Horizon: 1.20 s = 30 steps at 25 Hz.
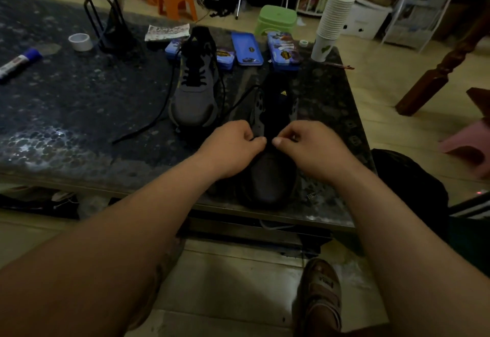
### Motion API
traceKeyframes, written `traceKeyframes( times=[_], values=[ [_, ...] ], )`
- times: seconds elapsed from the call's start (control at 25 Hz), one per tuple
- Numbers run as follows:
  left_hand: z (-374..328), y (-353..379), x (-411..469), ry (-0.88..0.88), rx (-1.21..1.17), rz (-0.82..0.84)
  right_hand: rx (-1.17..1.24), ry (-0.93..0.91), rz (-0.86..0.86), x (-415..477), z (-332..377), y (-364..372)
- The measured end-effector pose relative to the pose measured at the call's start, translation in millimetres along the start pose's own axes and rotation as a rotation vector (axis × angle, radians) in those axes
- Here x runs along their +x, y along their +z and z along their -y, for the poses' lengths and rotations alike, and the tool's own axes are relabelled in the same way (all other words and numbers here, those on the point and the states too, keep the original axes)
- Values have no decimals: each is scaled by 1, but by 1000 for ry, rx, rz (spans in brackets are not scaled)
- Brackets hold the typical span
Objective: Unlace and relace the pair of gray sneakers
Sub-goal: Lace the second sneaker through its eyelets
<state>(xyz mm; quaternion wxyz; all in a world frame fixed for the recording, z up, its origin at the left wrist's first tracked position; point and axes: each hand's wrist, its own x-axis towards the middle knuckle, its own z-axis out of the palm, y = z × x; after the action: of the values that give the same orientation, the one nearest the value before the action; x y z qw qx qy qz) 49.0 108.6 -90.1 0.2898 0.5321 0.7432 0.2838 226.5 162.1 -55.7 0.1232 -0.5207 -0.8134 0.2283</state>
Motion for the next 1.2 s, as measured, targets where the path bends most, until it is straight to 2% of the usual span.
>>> traceKeyframes(
  times=[0.16,0.24,0.32,0.48,0.6,0.76,0.8,0.84,0.92,1.04,1.12,1.2],
  values=[
    [-3,-14,1,-90,-598,132,-60,-4,0,2,9,5],
    [-4,-23,0,-154,-720,114,-21,4,8,4,9,7],
    [-2,-24,2,-139,-621,55,-19,10,17,6,11,10],
    [1,-4,3,44,31,-22,68,4,56,13,14,11],
    [0,3,4,13,65,-75,274,40,151,8,13,2],
    [1,2,6,-12,10,-65,725,270,68,-3,-10,-42],
    [0,1,6,-10,16,-63,777,314,75,-8,-19,-51],
    [1,2,6,-10,29,-65,708,323,91,-14,-27,-55],
    [2,1,7,2,45,-75,341,266,130,-19,-39,-49],
    [3,1,8,45,24,-80,-54,56,-13,-15,-32,-26],
    [3,3,8,67,22,-97,-179,-123,-195,-8,-15,-15],
    [4,5,7,76,32,-111,-176,-234,-231,0,1,-2]
  ],
)
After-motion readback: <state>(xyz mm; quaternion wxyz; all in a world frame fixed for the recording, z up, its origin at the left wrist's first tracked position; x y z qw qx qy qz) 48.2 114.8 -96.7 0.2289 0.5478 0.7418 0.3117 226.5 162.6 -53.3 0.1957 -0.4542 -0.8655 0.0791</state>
